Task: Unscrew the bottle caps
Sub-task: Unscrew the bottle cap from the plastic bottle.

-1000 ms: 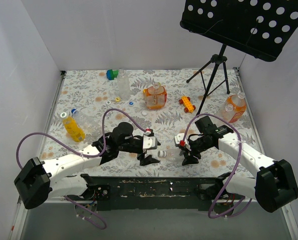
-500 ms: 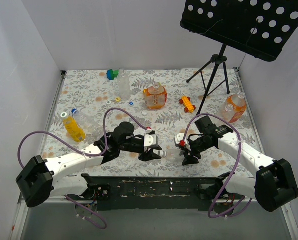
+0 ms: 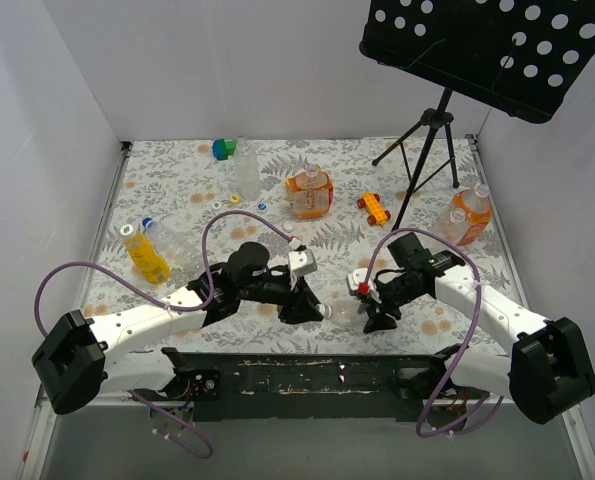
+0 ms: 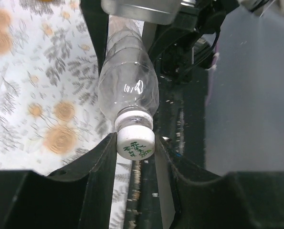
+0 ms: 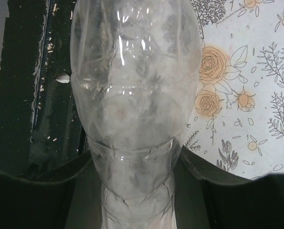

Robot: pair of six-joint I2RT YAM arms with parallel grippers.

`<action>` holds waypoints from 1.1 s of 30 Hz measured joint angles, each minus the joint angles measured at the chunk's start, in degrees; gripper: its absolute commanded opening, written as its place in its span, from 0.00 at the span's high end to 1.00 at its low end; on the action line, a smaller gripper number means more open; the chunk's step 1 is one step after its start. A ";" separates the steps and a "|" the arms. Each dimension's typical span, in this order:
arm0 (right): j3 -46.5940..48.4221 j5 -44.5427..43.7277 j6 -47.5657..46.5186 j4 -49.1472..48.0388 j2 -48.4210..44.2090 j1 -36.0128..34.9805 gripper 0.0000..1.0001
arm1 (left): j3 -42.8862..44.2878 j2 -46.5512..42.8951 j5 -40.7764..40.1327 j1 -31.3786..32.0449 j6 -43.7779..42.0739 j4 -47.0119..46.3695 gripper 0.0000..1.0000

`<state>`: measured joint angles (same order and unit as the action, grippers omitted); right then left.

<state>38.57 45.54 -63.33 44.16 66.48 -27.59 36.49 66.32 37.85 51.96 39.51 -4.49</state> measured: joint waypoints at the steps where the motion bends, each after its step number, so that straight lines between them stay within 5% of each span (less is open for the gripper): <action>1: 0.00 0.04 -0.07 0.13 0.00 -0.11 0.94 | 0.00 -0.02 -0.44 -0.04 3.67 0.24 1.00; 10: 0.00 0.44 -0.07 0.76 0.00 -0.20 0.94 | -7.28 -7.67 -6.12 -0.13 41.72 -2.25 1.00; 15: 0.00 -0.37 0.13 0.72 0.00 -0.17 0.94 | -8.17 -10.93 -8.52 -0.04 55.80 -2.21 1.00; 33: 0.00 -0.50 0.13 0.72 0.00 -0.17 0.94 | -4.83 -7.74 -10.32 -0.04 61.44 1.05 1.00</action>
<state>38.57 45.04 -63.20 44.88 66.48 -27.77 31.66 58.59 27.53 51.92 100.95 -3.44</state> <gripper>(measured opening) 0.547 0.327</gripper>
